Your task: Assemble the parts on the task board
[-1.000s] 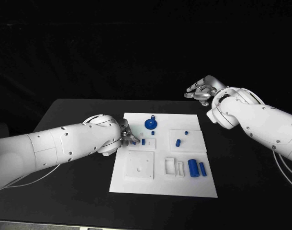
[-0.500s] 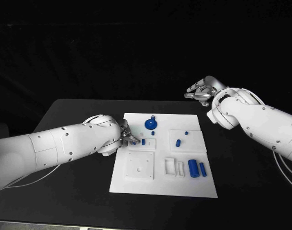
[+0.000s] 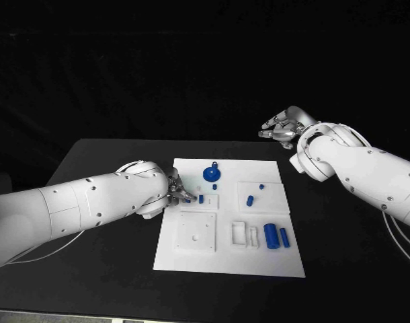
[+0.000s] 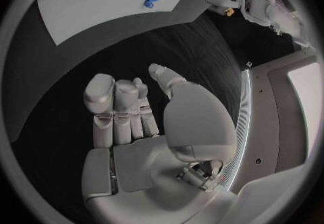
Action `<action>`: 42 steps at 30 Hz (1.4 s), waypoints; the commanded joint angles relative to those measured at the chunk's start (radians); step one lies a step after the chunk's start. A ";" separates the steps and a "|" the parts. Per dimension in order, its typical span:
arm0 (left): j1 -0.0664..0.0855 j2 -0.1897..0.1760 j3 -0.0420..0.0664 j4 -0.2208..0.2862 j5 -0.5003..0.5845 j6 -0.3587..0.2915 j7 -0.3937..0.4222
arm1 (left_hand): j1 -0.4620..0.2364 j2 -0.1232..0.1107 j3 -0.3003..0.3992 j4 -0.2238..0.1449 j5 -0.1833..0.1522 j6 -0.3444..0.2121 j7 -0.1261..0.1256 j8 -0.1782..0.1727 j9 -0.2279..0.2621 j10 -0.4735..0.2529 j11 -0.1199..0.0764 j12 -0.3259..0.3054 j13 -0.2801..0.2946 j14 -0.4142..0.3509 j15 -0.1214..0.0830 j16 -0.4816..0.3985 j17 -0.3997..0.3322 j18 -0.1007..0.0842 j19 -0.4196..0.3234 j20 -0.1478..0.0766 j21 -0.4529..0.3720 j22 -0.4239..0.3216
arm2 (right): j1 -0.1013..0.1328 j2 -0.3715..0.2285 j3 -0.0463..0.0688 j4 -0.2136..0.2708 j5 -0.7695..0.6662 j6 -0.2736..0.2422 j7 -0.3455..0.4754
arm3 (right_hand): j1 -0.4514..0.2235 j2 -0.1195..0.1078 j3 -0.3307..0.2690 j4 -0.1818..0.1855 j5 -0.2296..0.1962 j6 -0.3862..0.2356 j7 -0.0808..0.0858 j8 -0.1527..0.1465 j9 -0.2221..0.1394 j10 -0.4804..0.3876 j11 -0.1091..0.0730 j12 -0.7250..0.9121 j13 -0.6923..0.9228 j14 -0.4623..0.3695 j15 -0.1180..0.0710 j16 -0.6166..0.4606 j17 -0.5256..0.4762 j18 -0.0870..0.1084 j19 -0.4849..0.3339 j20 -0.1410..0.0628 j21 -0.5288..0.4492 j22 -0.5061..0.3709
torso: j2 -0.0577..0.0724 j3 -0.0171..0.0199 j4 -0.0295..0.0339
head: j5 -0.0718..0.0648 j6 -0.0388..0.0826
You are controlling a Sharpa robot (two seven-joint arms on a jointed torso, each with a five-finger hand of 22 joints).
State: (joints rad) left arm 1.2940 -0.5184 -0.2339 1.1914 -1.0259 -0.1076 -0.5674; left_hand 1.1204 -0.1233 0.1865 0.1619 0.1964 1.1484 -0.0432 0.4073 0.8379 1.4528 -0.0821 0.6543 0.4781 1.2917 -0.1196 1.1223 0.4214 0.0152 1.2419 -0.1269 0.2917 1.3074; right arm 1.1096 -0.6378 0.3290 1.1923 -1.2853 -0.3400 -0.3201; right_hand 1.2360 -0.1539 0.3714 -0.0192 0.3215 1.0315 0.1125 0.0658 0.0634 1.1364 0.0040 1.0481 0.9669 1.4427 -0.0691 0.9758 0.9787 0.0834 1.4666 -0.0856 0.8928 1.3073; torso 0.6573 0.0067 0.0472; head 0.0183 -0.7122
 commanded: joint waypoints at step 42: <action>0.000 0.011 0.001 -0.012 0.001 0.010 -0.008 | -0.024 -0.046 -0.009 0.051 -0.079 0.003 0.010 0.010 0.007 -0.006 0.005 0.004 -0.001 -0.005 0.005 -0.001 -0.003 -0.015 0.004 0.003 -0.007 0.019 | -0.001 0.004 0.000 -0.004 -0.009 0.003 0.003 | -0.003 0.000 0.001 0.004 0.003 -0.006 0.003 -0.004 0.000 -0.005 0.001 -0.005 -0.006 0.000 0.000 -0.010 -0.006 0.009 0.041 -0.001 -0.014 0.109 | 0.000 0.0010 0.0001 | -0.005 -0.001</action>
State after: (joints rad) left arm 1.2940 -0.5081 -0.2332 1.1797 -1.0255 -0.1068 -0.5707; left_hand 1.0947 -0.1580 0.1771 0.2084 0.1218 1.1520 -0.0396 0.4136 0.8443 1.4521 -0.0814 0.6543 0.4782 1.2881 -0.1160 1.1223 0.4192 0.0152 1.2418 -0.1270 0.2879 1.3078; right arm 1.1089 -0.6337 0.3290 1.1871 -1.2854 -0.3400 -0.3201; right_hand 1.2360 -0.1539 0.3714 -0.0192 0.3215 1.0314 0.1125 0.0658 0.0635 1.1364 0.0040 1.0481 0.9628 1.4427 -0.0691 0.9691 0.9734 0.0834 1.4666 -0.0856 0.8850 1.3077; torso 0.6578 0.0073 0.0465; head 0.0141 -0.7124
